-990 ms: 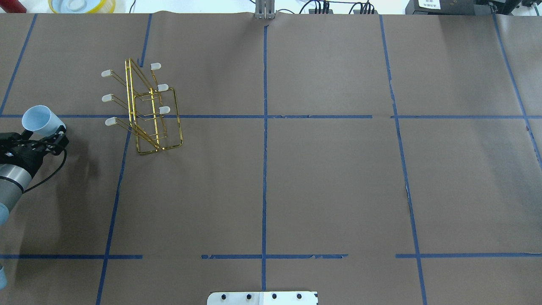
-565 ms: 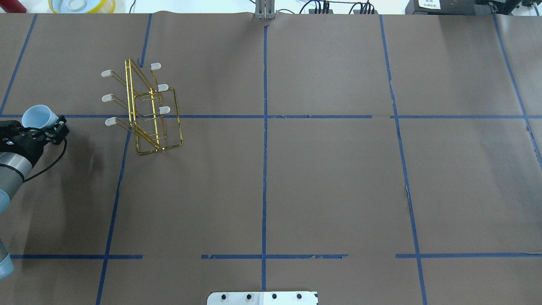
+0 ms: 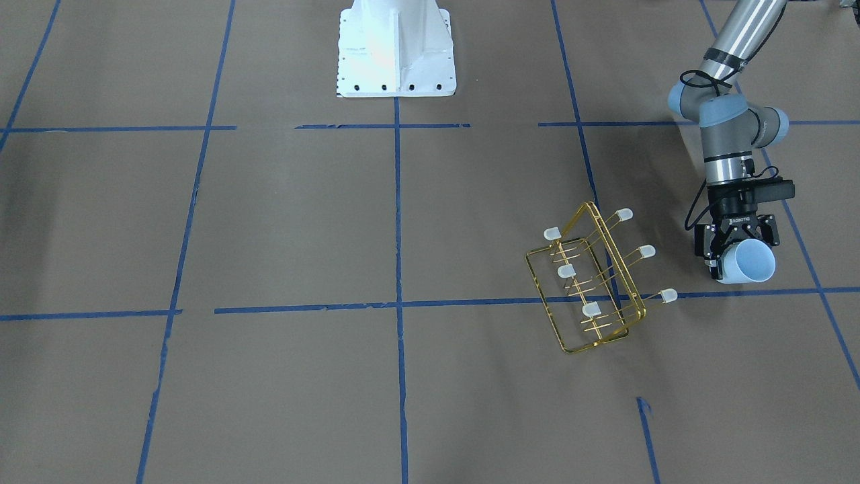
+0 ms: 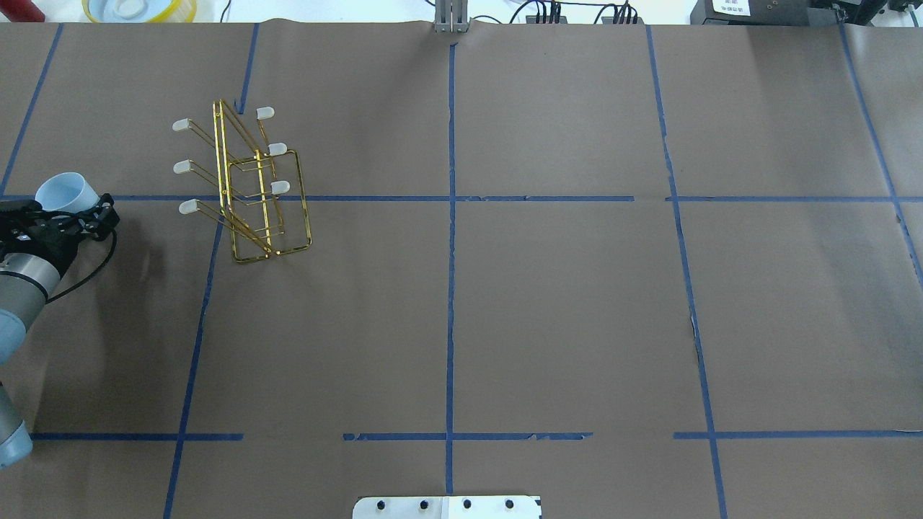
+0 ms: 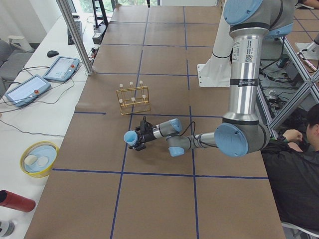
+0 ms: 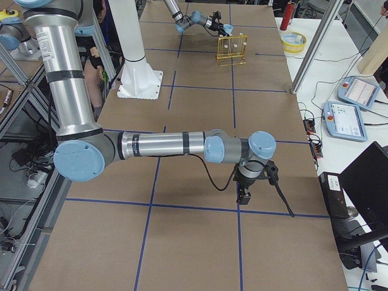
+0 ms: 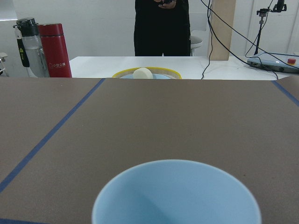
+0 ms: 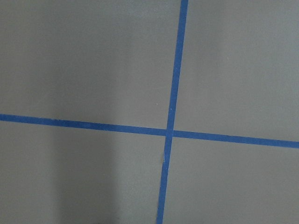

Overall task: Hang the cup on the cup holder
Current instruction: 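Lift the cup with the left gripper and tilt it sideways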

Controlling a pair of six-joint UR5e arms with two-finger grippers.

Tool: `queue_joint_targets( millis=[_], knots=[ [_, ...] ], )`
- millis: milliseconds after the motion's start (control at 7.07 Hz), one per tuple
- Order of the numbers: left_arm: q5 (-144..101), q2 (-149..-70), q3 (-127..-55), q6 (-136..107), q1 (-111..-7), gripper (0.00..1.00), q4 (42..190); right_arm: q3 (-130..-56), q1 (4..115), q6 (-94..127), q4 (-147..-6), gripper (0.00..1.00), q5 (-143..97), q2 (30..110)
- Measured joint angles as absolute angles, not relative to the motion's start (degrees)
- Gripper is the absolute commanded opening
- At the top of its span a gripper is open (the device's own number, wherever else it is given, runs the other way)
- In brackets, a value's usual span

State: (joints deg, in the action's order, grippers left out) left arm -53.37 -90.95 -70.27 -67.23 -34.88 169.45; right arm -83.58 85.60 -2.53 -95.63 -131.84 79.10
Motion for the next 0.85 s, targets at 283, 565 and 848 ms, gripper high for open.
queue_joint_targets(
  millis=[283,565,848],
  knots=[
    [-55.08,-91.04,-70.09,-67.31,-34.89,0.92,169.43,-83.58,85.61,-2.53,-95.63,1.0,-131.84,79.1],
    [-55.86,-91.05,-70.15,-67.38,-34.88,0.57,169.43,-83.58,85.61,-2.55,-95.62,1.0,-131.84,79.1],
    [-55.97,-91.04,-70.39,-67.41,-34.83,0.42,169.41,-83.58,85.6,-2.55,-95.63,1.0,-131.84,79.1]
  ],
)
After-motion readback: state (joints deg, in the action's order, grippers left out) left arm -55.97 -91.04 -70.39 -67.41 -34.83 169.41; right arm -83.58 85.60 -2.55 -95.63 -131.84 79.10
